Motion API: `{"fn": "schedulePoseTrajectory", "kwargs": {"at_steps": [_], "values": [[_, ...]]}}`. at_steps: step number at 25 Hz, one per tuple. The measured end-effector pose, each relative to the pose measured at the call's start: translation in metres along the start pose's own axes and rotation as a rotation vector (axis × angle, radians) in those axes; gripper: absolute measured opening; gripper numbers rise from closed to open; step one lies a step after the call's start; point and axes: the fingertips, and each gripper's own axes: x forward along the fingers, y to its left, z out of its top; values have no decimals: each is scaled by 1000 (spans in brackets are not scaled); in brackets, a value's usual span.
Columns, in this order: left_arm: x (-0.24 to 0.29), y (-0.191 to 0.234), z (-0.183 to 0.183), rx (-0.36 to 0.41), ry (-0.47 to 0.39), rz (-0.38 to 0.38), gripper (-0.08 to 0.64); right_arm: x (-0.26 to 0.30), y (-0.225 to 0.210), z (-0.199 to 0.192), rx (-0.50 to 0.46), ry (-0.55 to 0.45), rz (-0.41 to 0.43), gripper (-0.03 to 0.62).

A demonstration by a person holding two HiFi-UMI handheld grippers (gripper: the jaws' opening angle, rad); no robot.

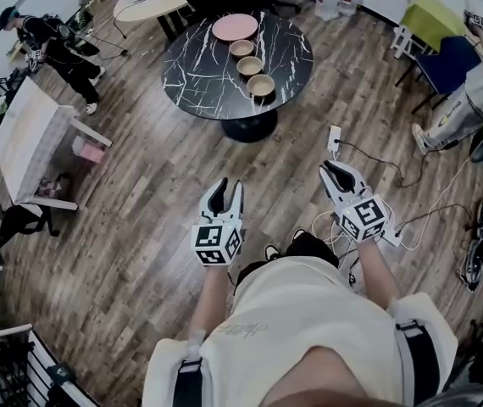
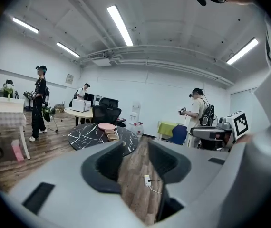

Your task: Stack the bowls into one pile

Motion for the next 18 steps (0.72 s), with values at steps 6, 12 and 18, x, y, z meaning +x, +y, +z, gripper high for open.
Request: {"fn": "schedulePoseTrajectory", "kwargs": {"at_steps": [6,12,18], "values": [[9,2,-2,31,19,2,262,3,-6,-5,18,26,-7,282],[23,-5,-9,19,46,-37,261,3,-10,-1,24,4,-11,267],[37,-9,-19,25,76,-36,261,-3,-20,-12,10,19,-4,233]]}}
